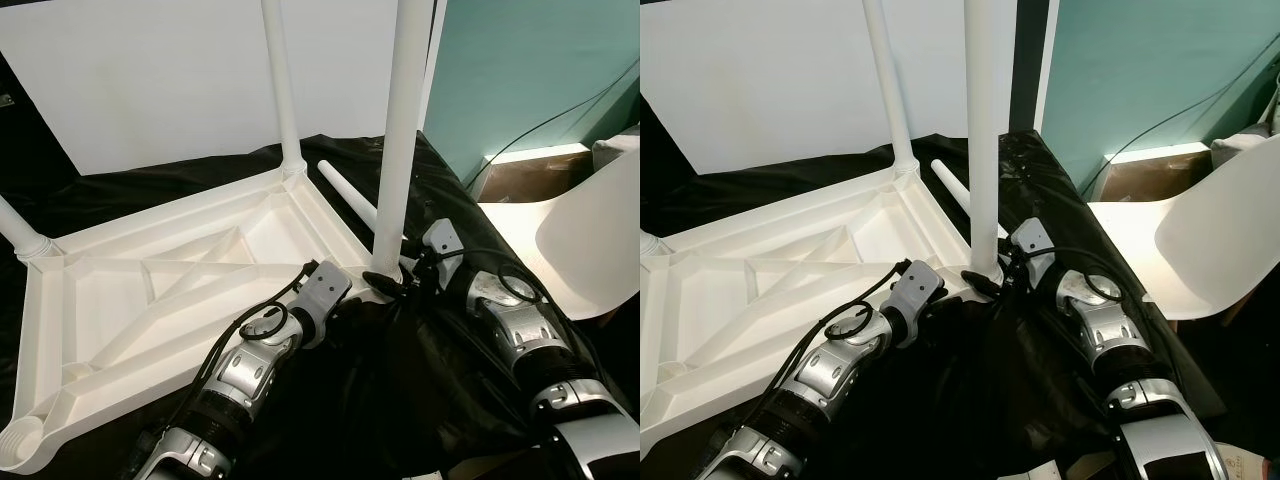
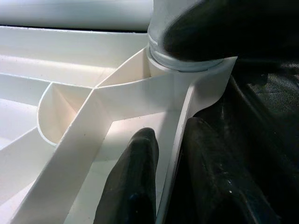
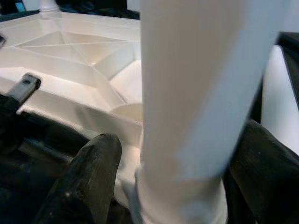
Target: Building children table
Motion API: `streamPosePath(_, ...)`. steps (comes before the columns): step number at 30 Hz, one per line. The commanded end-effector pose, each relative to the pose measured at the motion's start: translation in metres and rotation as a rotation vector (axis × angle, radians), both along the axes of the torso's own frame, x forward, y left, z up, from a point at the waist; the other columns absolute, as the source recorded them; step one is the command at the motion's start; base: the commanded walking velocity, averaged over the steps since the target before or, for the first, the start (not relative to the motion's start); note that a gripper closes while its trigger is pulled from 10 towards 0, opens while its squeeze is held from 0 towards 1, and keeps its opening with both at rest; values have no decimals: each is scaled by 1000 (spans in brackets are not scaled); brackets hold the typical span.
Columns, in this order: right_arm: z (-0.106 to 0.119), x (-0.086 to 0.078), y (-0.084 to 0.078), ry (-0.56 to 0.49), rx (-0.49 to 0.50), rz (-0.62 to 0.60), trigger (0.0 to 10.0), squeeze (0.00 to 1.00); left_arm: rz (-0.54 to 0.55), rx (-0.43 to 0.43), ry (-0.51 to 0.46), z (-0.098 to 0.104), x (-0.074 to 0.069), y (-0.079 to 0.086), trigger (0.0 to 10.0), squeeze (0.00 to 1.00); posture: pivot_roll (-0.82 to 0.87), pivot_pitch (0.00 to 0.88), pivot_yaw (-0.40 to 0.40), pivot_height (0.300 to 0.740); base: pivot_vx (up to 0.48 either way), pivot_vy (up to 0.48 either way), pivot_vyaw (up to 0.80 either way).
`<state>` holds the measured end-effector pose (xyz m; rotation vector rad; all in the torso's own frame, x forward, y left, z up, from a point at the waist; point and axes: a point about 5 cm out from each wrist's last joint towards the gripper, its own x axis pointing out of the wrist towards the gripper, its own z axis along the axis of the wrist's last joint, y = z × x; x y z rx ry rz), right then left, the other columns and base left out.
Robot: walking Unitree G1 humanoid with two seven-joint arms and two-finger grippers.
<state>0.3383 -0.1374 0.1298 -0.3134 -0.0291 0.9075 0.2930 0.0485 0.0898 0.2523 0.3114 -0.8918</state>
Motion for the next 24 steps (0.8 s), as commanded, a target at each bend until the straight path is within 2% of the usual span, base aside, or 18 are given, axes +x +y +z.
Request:
streamPosePath(1, 1, 0, 11, -14, -25, 60, 10000, 0, -51, 68, 201, -40, -20, 5, 10000, 0, 24, 0, 25, 740, 0, 0, 0)
streamPosePath(4, 0, 0, 12, -11, -31, 67, 10000, 0, -45, 69, 208, -41, -21, 5, 10000, 0, 22, 0, 27, 740, 0, 0, 0)
streamPosePath(7, -8, 0, 13, -6, -79, 71, 10000, 0, -58, 69, 210, -42, -22, 5, 10000, 0, 17, 0, 30, 740, 0, 0, 0)
streamPosePath(12, -14, -3, 15, 16, -86, 89, 10000, 0, -69, 75, 201, -41, -21, 4, 10000, 0, 15, 0, 32, 740, 0, 0, 0)
streamPosePath(13, -18, -3, 14, 53, -61, 67, 3569, 0, -71, 75, 195, -39, -20, 4, 10000, 0, 17, 0, 32, 740, 0, 0, 0)
streamPosePath(15, -20, -3, 14, 70, -48, 54, 3569, 0, -71, 74, 193, -39, -19, 3, 10000, 0, 17, 0, 32, 740, 0, 0, 0)
streamPosePath(16, -24, -5, 13, 98, -31, 41, 0, 0, -70, 74, 192, -39, -19, 3, 10000, 0, 17, 0, 32, 740, 0, 0, 0)
streamPosePath(20, -34, -9, 14, 147, -7, 21, 0, 0, -70, 73, 192, -39, -20, 3, 10000, 0, 17, 0, 32, 740, 0, 0, 0)
streamPosePath(21, -44, -18, 23, 124, 84, -81, 0, 0, -68, 74, 197, -40, -21, 5, 10000, 0, 21, 0, 32, 740, 0, 0, 0)
streamPosePath(22, -44, -18, 23, 124, 84, -81, 0, 0, -68, 74, 197, -40, -21, 5, 10000, 0, 21, 0, 32, 740, 0, 0, 0)
streamPosePath(24, -48, -22, 29, 81, 141, -179, 0, 0, -67, 76, 201, -41, -22, 6, 10000, 0, 21, 0, 32, 740, 0, 0, 0)
